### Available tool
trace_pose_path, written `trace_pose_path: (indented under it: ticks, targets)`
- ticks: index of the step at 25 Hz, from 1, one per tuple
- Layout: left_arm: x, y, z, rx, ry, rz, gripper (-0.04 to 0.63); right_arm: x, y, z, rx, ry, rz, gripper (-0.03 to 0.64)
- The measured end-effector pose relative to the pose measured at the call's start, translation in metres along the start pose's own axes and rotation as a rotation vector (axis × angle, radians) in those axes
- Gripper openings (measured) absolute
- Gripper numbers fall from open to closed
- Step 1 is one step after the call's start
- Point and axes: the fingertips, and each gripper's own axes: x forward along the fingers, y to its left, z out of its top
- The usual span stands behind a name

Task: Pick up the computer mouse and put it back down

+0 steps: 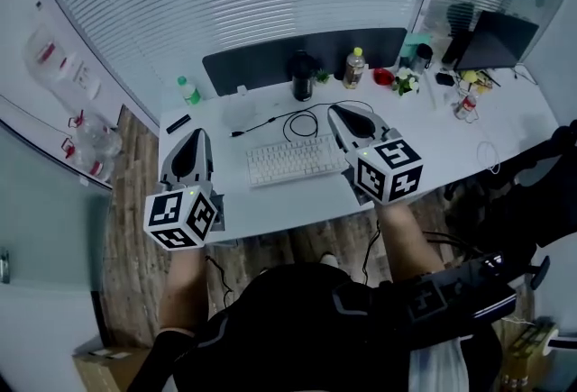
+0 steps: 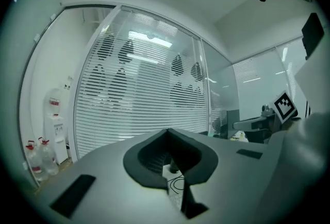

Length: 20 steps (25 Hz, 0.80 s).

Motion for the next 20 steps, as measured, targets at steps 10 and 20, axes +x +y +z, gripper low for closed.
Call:
trace_pose_path:
  ticks: [10,20]
  targets:
    - [-0.005,-0.012,-0.007,0.132,0.024,0.065,0.029,0.0,-0.004,-0.013,-0.019,0.032,0.014,-0.002]
    - [-0.005,-0.013,-0.007,0.145,0.035,0.07,0.029,0.001,-0.013,-0.021,0.002,0.034,0.009,-0.002]
